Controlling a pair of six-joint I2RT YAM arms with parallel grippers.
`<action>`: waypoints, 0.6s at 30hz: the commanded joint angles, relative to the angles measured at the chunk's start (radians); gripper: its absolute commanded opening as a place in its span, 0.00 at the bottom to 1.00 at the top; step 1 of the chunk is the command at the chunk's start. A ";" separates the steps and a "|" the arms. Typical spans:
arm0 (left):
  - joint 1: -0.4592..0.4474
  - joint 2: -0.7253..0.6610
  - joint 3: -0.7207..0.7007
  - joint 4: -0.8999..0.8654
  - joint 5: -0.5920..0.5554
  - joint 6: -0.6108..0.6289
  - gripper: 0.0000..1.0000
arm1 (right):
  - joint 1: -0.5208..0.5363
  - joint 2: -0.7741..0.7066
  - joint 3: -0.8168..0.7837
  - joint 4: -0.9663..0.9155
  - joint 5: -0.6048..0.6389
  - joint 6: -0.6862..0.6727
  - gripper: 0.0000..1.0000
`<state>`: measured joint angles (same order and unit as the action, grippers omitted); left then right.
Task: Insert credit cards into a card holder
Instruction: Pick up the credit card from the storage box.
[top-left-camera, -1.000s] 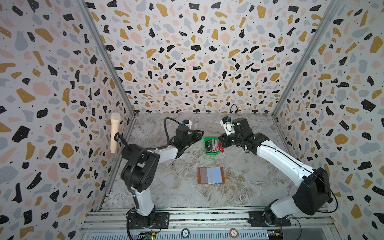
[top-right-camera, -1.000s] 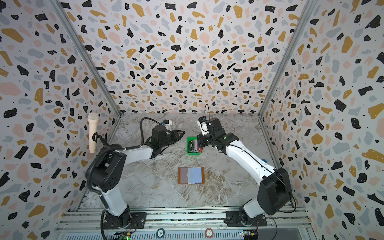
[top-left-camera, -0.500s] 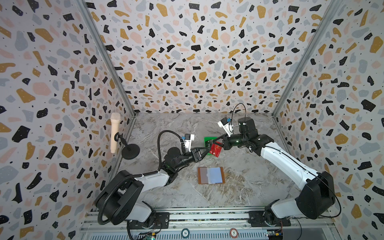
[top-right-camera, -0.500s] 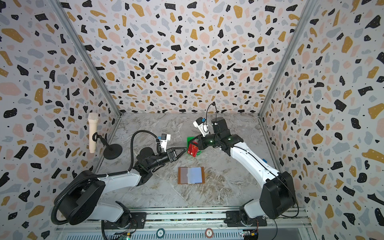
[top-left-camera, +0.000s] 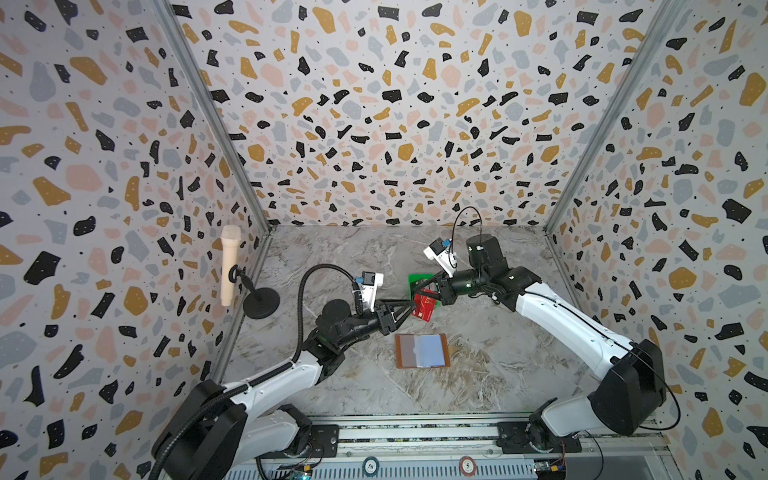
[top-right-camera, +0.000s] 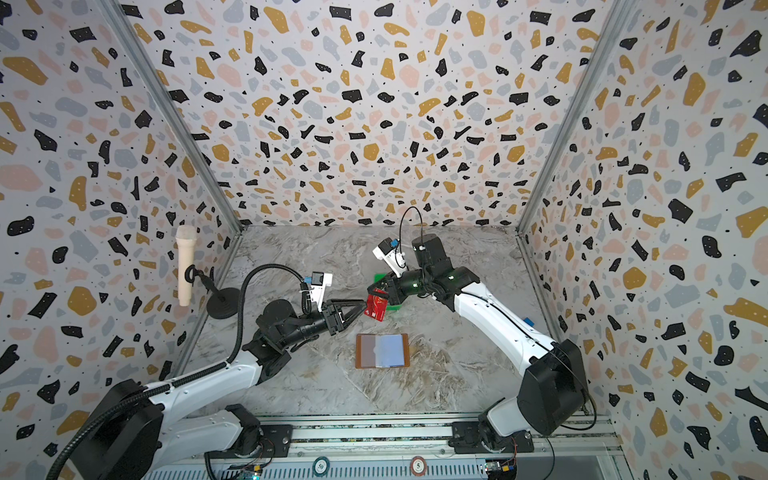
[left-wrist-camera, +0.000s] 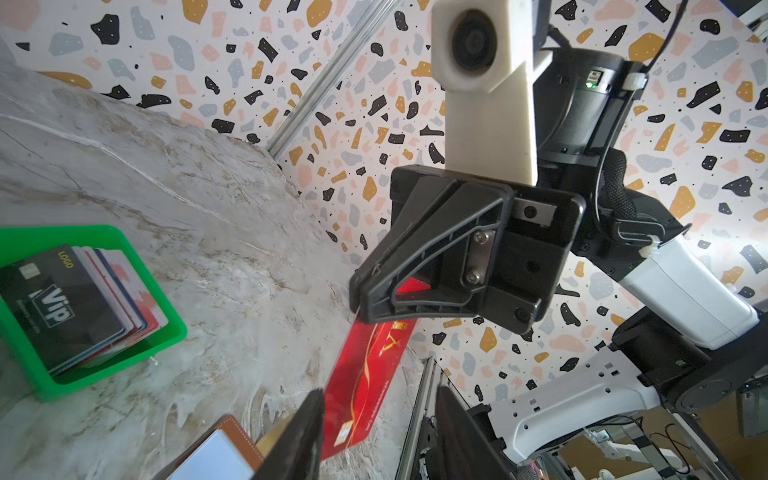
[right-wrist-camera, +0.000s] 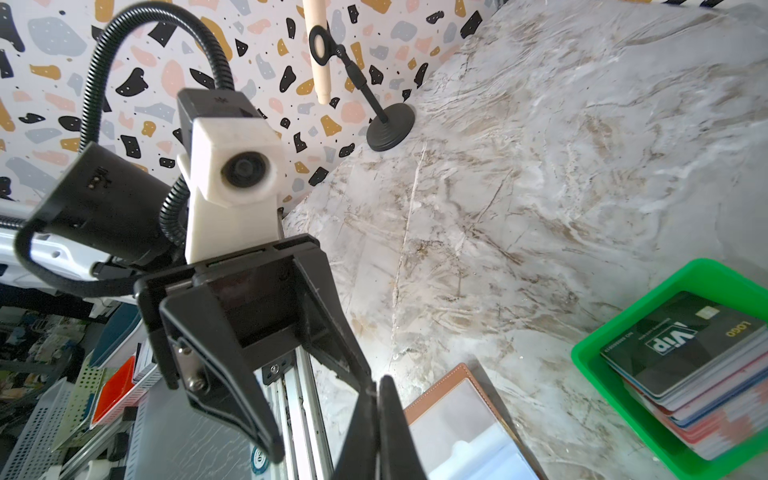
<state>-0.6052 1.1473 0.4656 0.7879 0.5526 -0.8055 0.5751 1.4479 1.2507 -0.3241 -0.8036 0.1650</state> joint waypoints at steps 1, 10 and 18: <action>-0.003 -0.012 0.005 -0.048 0.024 0.064 0.46 | 0.027 -0.049 0.023 -0.009 -0.049 -0.024 0.00; -0.011 -0.019 -0.016 0.002 0.064 0.046 0.34 | 0.058 -0.043 0.039 0.006 -0.063 -0.021 0.00; -0.012 -0.012 -0.057 0.120 0.055 -0.032 0.00 | 0.068 -0.053 0.003 0.076 -0.033 0.014 0.12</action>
<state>-0.6125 1.1393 0.4290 0.8272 0.6106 -0.8055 0.6323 1.4384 1.2503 -0.3088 -0.8364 0.1596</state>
